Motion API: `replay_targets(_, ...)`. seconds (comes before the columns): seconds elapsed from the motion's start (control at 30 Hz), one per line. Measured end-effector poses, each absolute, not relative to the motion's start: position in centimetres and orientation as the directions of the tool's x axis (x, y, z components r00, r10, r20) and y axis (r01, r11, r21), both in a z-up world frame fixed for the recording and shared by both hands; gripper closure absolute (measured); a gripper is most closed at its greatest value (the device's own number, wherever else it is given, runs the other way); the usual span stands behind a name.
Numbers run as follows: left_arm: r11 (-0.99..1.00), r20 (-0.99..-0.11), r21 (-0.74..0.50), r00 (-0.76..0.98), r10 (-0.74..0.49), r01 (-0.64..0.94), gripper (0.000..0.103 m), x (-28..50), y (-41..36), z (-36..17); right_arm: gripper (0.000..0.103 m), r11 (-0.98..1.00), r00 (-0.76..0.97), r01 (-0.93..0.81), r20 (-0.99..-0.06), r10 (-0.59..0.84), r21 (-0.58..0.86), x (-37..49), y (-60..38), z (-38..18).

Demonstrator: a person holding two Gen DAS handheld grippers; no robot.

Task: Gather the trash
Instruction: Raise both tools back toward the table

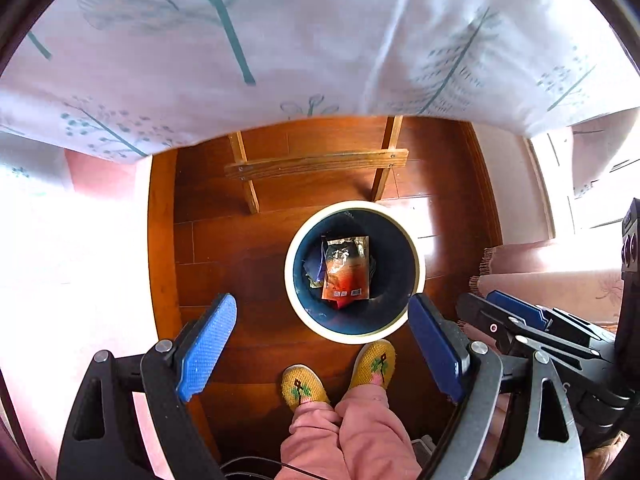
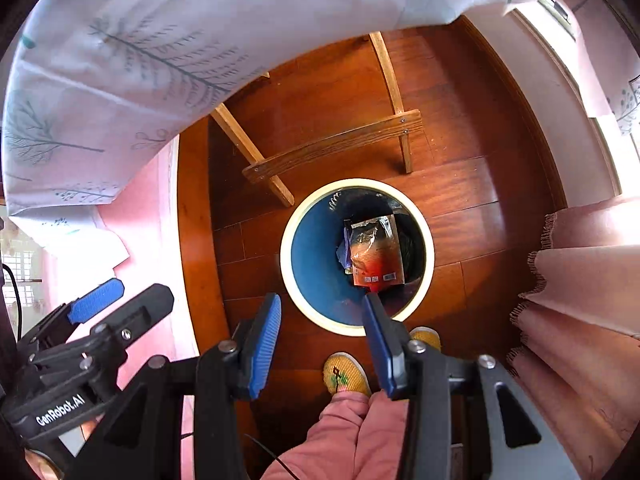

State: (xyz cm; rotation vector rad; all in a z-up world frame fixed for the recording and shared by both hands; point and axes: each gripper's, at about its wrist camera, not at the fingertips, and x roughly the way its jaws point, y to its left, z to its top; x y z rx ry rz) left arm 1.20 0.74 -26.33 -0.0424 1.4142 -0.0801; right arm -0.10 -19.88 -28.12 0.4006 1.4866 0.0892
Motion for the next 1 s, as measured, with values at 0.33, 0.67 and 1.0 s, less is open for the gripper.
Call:
replay_targets(0.33, 0.999, -0.960, -0.030, 0.279, -0.032, 0.010, 0.017, -0.9, 1.9, -11.7, 0.060, 0.924, 0.155, 0.118, -0.925, 0.346, 0.365, -1.9, -20.9, -14.7)
replay_targets(0.67, 0.996, -0.896, 0.042, 0.439, 0.073, -0.080, 0.017, -1.4, 2.0, 0.3, 0.060, 0.906, 0.270, -0.073, -0.866, 0.421, 0.418, 0.1, -20.1, -3.5)
replay_targets(1.0, 0.989, -0.845, 0.054, 0.522, 0.117, -0.134, 0.017, 1.7, 2.6, 5.7, 0.060, 0.895, 0.353, -0.182, -0.822, 0.446, 0.408, 4.9, -18.6, 1.4)
